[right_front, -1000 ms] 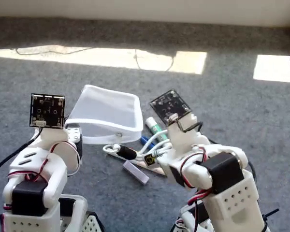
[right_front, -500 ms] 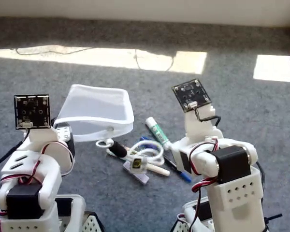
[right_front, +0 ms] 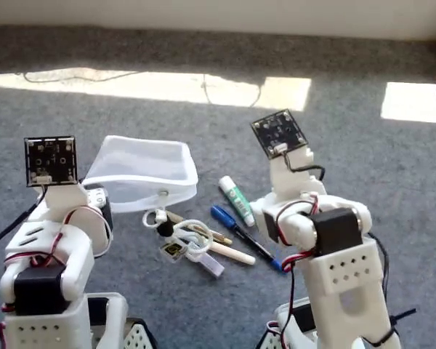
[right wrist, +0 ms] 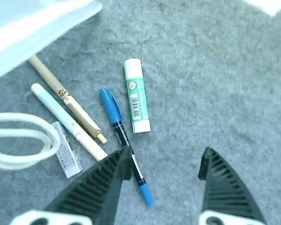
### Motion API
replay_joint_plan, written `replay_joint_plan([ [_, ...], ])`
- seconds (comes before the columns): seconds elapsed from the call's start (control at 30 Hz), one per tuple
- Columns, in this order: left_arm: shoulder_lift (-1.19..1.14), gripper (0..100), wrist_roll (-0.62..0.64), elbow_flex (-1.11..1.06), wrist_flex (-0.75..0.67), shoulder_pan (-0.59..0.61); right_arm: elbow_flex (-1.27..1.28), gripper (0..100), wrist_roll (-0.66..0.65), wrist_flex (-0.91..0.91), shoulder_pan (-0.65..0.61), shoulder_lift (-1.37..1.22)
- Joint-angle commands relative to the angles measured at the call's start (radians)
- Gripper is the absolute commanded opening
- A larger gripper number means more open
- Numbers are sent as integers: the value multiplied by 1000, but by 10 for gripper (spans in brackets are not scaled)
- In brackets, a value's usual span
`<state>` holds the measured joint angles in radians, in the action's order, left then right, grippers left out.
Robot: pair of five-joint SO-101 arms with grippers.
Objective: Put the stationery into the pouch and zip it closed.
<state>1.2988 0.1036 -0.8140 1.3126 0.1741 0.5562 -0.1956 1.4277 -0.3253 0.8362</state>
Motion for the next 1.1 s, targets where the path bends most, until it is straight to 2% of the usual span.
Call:
replay_joint_plan([
  [0.0, -143, 7, 12, 67, -32, 7, 31, 231, -9, -134, 10, -45],
  [0.17, -300, 7, 14, 197, -25, 7, 41, 231, -9, -214, 10, -107],
  [0.3, -401, 7, 44, 366, 78, 7, 42, 231, -9, -291, -1, -170],
  [0.5, -558, 7, 41, 595, 216, 8, 41, 231, -9, -357, -82, -302],
  [0.73, -587, 7, 41, 582, 227, 111, 25, 205, -15, -489, -94, -506],
  [0.83, -587, 7, 41, 550, 221, 119, -28, 173, -15, -507, -94, -599],
  [1.07, -587, 7, 40, 512, 221, 119, -196, 173, -17, -504, -111, -814],
])
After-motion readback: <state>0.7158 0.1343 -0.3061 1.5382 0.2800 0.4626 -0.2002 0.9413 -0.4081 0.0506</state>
